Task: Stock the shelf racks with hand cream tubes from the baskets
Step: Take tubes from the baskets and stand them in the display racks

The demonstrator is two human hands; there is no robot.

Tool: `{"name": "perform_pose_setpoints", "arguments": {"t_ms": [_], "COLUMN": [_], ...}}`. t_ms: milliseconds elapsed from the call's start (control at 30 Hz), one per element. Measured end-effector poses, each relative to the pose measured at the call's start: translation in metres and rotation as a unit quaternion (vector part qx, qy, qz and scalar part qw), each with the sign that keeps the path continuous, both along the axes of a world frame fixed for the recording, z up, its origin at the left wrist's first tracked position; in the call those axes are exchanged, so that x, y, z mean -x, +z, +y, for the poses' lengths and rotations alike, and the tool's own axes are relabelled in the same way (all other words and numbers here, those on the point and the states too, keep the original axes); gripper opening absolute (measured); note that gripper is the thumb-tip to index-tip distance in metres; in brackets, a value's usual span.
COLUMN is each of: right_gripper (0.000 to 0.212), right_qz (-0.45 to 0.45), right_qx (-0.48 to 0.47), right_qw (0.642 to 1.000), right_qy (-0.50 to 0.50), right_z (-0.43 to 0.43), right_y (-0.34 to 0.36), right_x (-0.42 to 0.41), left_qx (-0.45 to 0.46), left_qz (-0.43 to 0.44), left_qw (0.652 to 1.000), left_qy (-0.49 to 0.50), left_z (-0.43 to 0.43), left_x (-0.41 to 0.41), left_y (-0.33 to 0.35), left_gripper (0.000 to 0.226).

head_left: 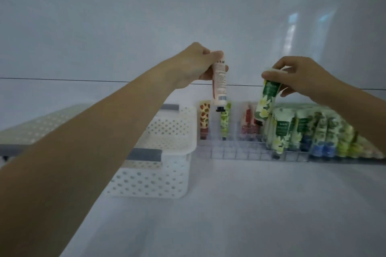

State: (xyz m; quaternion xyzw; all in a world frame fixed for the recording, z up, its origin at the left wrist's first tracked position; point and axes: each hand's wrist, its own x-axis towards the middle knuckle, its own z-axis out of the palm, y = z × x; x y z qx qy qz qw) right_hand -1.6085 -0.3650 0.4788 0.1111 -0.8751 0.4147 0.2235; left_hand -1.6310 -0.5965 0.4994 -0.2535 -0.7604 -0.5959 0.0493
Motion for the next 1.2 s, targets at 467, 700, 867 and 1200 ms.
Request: {"name": "perform_pose_setpoints", "arguments": {"t_ms": [467, 700, 867, 1200], "right_gripper": [0.019, 0.025, 0.031, 0.022], "right_qz": [-0.002, 0.001, -0.004, -0.021], "right_qx": [-0.181, -0.268, -0.331, -0.247], "right_qw": [0.983, 0.963, 0.943, 0.965], "right_qy": [-0.020, -0.017, -0.021, 0.089], "right_z": [0.079, 0.078, 0.075, -0.002], "right_y": [-0.045, -0.053, -0.041, -0.017], "right_x": [-0.001, 0.009, 0.008, 0.028], "left_qx": [-0.107, -0.181, -0.170, -0.236], "left_qz": [0.020, -0.085, -0.040, -0.023], "left_qw": [0.986, 0.972, 0.977, 0.964], "left_qy": [0.126, 0.123, 0.120, 0.116], "left_z": [0.113, 0.111, 0.102, 0.092], "left_x": [-0.021, -0.014, -0.009, -0.001], "left_y": [-0.069, -0.104, -0.110, -0.121], "left_gripper": [0.037, 0.017, 0.024, 0.021]}}
